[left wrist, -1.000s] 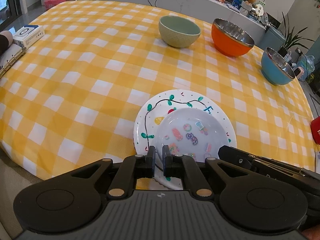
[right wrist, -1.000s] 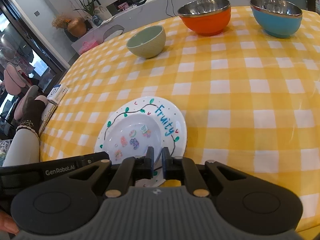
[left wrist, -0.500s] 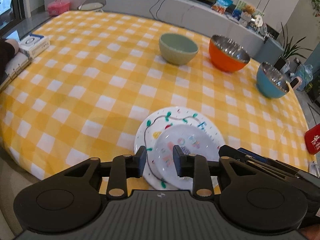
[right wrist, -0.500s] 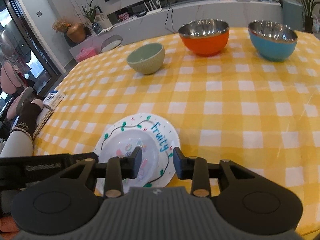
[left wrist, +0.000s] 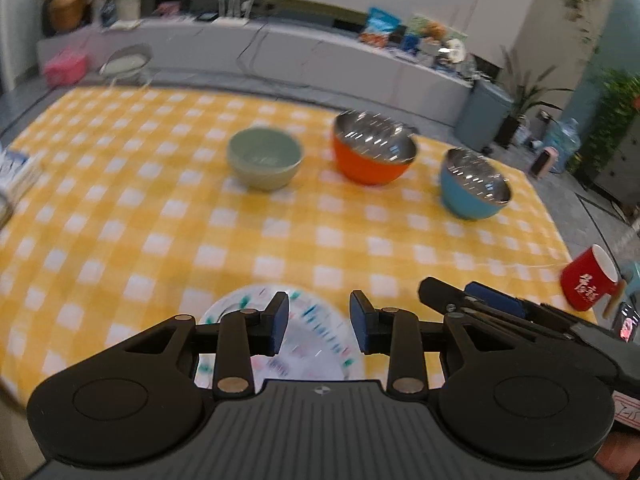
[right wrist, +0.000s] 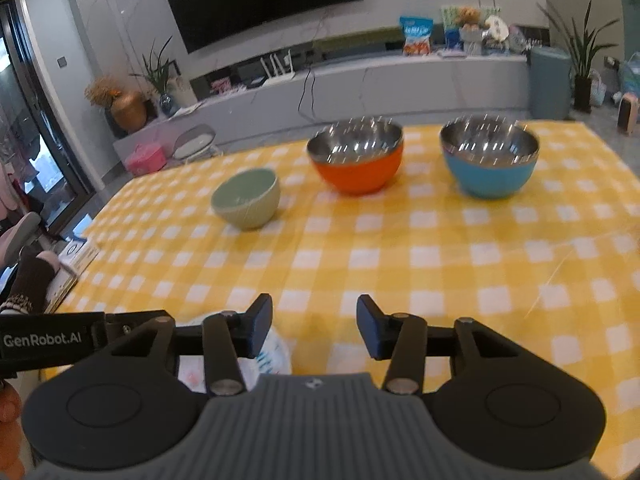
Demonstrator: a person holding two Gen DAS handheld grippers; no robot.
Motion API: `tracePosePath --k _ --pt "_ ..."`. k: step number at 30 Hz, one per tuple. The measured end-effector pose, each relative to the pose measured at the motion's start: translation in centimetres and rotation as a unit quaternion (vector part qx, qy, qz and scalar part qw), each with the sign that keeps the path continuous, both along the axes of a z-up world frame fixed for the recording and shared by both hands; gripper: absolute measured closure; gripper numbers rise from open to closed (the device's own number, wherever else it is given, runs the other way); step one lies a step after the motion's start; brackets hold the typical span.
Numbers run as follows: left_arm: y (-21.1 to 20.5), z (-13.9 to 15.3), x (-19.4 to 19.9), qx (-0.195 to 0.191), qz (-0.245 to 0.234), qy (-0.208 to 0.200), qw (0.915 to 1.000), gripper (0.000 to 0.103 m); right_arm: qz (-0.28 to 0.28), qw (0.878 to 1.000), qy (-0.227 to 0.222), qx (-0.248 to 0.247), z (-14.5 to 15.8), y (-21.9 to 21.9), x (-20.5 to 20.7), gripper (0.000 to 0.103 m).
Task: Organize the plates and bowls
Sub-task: 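Pull both grippers back and move them toward the blue steel bowl, then close both grippers on the rim of the blue steel bowl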
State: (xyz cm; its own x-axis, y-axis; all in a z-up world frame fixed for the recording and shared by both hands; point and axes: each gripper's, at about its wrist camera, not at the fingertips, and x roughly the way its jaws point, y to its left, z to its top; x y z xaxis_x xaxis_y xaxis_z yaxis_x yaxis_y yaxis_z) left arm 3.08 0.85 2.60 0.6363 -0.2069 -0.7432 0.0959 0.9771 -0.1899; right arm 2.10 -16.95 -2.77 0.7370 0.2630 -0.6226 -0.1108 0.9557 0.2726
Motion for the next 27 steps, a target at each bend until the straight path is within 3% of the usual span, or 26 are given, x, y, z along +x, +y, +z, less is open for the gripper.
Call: tracePosePath --k 7,11,18,27 --pt "-3.4 2.0 1.8 0.01 -0.037 -0.035 0.9987 0.063 -0.013 0.999 -0.042 -0.031 2.7 -1.9 1.7 0.051" --pt "-5.2 2.4 3.1 0.009 -0.044 -0.052 0.9976 0.062 -0.024 0.996 -0.063 -0.058 3.5 -3.4 3.0 0.045" --pt "-8.2 2.0 6.1 -0.025 -0.064 -0.066 0.9955 0.046 -0.067 0.993 -0.068 -0.07 3.2 -6.7 6.3 0.044" --pt "-11.4 -0.4 10.3 -0.028 -0.025 -0.058 0.9976 0.031 -0.165 0.985 -0.046 -0.034 0.6 -12.0 10.4 0.044"
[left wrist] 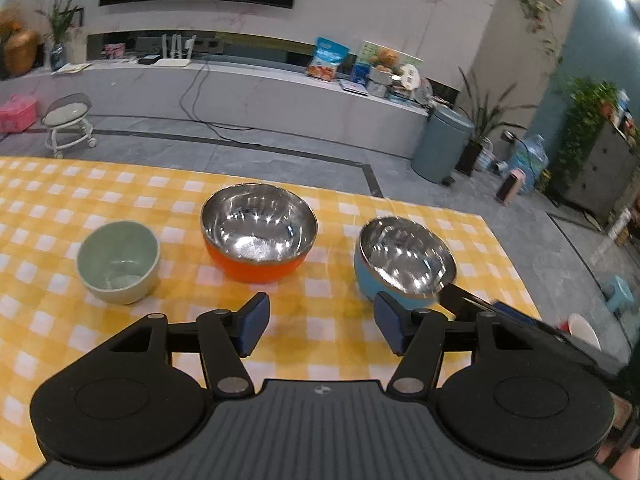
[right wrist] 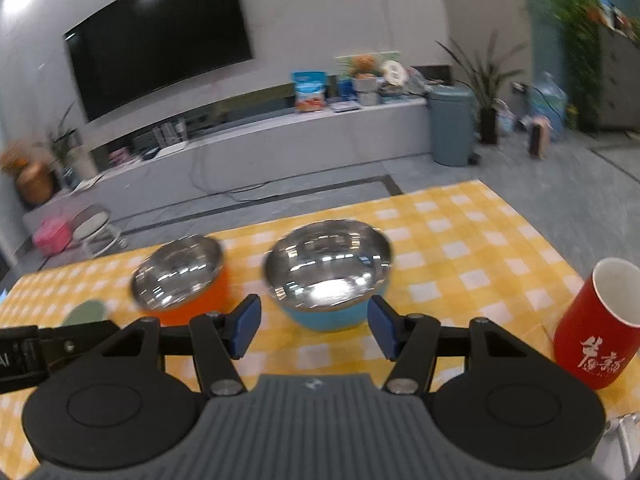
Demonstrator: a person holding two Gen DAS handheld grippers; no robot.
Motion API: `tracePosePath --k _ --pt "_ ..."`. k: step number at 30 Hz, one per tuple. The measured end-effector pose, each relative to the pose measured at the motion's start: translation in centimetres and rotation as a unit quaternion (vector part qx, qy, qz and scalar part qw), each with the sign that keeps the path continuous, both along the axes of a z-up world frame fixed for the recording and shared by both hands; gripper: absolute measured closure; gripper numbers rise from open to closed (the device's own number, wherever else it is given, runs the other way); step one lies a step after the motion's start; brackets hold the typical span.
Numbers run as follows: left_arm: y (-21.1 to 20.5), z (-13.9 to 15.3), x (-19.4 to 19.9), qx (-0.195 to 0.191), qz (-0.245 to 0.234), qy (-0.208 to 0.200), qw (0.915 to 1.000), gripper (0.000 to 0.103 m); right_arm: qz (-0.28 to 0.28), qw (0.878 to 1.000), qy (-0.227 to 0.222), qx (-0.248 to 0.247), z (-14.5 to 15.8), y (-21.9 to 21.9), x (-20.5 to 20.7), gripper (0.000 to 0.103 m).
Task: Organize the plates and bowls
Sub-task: 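Close both grippers on the rim of the blue steel bowl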
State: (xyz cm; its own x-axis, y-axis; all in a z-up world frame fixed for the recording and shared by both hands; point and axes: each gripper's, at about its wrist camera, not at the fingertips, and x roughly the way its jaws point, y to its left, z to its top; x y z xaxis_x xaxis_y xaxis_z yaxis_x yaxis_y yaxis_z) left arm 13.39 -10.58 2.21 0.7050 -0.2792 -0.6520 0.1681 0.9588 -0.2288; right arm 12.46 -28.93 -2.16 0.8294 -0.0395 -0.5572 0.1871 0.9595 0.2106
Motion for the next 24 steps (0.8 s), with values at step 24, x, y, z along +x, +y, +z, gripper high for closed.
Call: tracePosePath --k 24 --pt "-6.6 -5.9 8.2 0.043 -0.017 -0.015 0.9988 0.031 -0.061 0.994 0.033 0.089 -6.8 -5.9 6.6 0.042"
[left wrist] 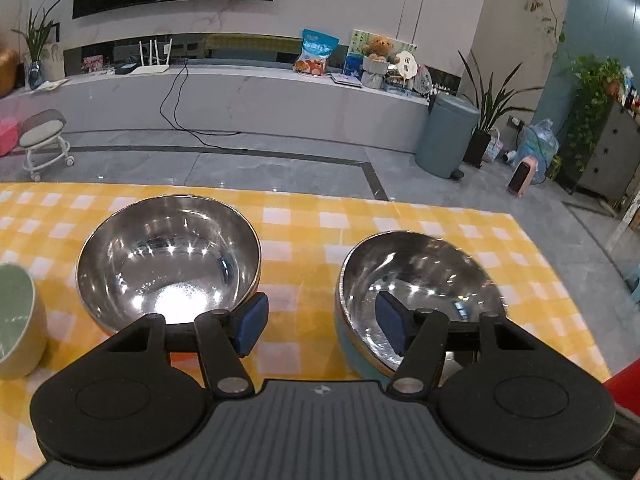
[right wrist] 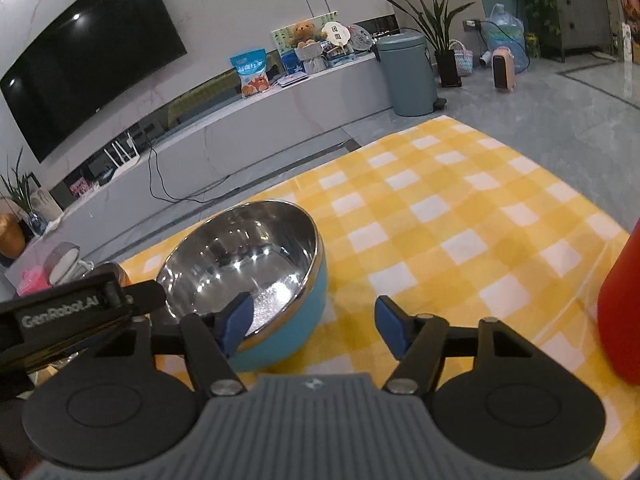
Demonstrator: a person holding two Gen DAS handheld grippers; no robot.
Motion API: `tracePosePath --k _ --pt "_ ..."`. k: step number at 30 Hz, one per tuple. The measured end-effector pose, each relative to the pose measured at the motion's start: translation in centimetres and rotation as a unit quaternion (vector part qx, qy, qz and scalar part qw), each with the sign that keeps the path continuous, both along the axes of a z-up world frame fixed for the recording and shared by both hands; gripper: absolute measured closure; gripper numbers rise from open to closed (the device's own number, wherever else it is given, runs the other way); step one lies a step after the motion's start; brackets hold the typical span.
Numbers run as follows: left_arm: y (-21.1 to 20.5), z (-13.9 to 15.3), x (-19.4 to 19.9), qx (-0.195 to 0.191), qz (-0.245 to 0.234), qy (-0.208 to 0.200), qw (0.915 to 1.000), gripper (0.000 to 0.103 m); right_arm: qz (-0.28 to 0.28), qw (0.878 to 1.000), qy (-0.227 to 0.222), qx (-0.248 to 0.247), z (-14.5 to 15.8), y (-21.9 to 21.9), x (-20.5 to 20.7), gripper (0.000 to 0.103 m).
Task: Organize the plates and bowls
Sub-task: 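Close both grippers on the rim of the blue steel bowl, then carry the blue bowl with both grippers and lower it beside the stacked plates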
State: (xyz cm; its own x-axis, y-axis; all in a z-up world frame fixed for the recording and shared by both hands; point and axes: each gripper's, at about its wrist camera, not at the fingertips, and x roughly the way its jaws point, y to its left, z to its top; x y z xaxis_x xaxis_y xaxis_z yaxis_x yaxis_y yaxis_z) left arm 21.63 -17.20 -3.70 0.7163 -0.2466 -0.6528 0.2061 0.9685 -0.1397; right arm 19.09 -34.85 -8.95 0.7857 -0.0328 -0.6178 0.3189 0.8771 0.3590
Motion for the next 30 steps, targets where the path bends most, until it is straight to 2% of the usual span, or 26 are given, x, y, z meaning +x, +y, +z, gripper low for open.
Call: tracePosePath --k 4,6,7,9,11,14,19,30 --pt "-0.5 -0.6 0.4 0.02 -0.007 0.009 0.9997 0.039 -0.001 1.0 0.007 0.012 -0.4 -0.3 0.1 0.056" --pt "-0.6 -0.7 0.5 0.014 -0.011 0.016 0.9997 0.043 -0.003 1.0 0.012 0.013 -0.6 -0.4 0.2 0.068" --pt "-0.7 -0.7 0.4 0.01 -0.015 0.016 0.9997 0.048 -0.003 1.0 0.013 0.017 -0.8 -0.6 0.2 0.071" --pt "-0.8 -0.5 0.3 0.008 -0.021 0.016 0.9996 0.061 -0.003 1.0 0.015 0.024 -0.9 -0.7 0.2 0.083" --pt "-1.0 -0.4 0.1 0.008 -0.026 0.019 0.9995 0.082 0.0 0.999 0.014 0.03 -0.9 -0.7 0.2 0.088" --pt "-1.2 -0.2 0.0 0.011 -0.026 0.021 0.9994 0.096 0.005 0.999 0.011 0.03 -0.6 -0.4 0.0 0.09" --pt "-1.3 0.4 -0.2 0.022 -0.023 0.03 0.9991 0.098 0.001 0.999 0.017 0.046 -0.4 -0.9 0.0 0.093" --pt "0.8 2.9 -2.5 0.018 0.007 0.054 0.9984 0.098 0.02 0.996 0.024 0.084 1.2 -0.6 -1.5 0.095"
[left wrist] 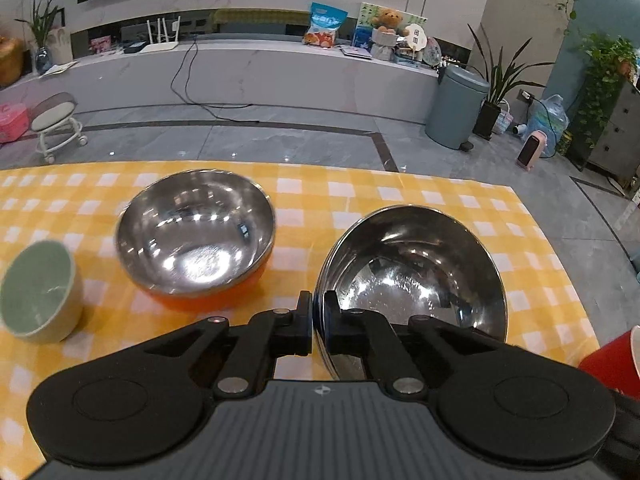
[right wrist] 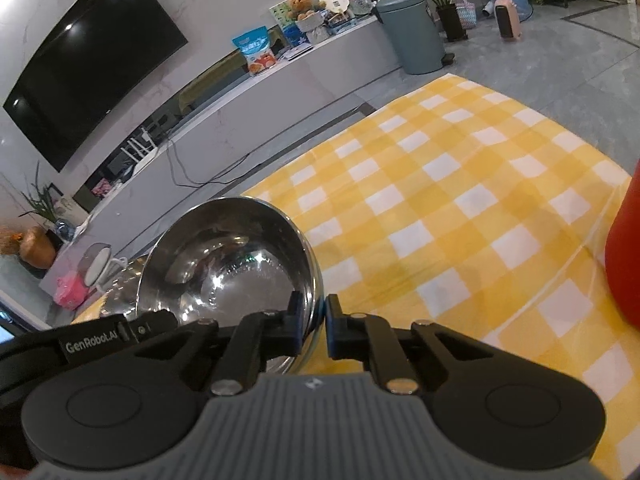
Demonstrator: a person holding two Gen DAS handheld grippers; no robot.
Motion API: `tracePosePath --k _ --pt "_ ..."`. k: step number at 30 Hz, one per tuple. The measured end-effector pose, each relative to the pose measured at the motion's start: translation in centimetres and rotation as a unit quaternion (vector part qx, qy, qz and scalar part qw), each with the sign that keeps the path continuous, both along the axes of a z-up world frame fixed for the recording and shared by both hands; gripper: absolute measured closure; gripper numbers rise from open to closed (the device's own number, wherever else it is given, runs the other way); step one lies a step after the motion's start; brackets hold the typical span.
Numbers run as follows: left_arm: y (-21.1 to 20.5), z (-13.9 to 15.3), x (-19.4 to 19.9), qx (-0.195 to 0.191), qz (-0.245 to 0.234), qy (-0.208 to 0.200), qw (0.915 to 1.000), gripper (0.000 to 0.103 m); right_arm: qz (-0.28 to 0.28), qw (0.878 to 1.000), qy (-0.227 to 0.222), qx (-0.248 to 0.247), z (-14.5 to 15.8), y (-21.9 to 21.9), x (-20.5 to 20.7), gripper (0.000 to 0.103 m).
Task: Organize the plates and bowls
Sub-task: 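Carry the blue bowl with both grippers and lower it beside the stacked plates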
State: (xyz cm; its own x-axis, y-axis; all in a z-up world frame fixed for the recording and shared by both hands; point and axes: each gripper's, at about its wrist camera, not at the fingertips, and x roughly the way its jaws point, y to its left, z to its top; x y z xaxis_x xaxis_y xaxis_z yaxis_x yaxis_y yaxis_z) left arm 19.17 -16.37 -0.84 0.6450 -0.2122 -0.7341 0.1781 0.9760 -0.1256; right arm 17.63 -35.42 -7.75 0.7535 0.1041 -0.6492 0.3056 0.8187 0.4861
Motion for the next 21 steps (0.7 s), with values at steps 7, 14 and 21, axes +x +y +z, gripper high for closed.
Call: tracePosePath --k 7,14,21 --pt "1.7 1.5 -3.3 0.002 0.013 0.012 0.9999 0.098 0.024 1.0 -0.018 0.003 2.1 1.2 -3.2 0.095" --pt "4.6 2.8 -6.9 -0.028 0.036 0.022 0.9987 0.097 0.044 0.998 -0.025 0.023 3.9 2.2 -7.0 0.094" --pt "7.8 2.5 -10.1 -0.061 0.06 0.045 0.9953 0.097 0.066 0.997 -0.034 0.017 4.6 4.3 -11.1 0.094"
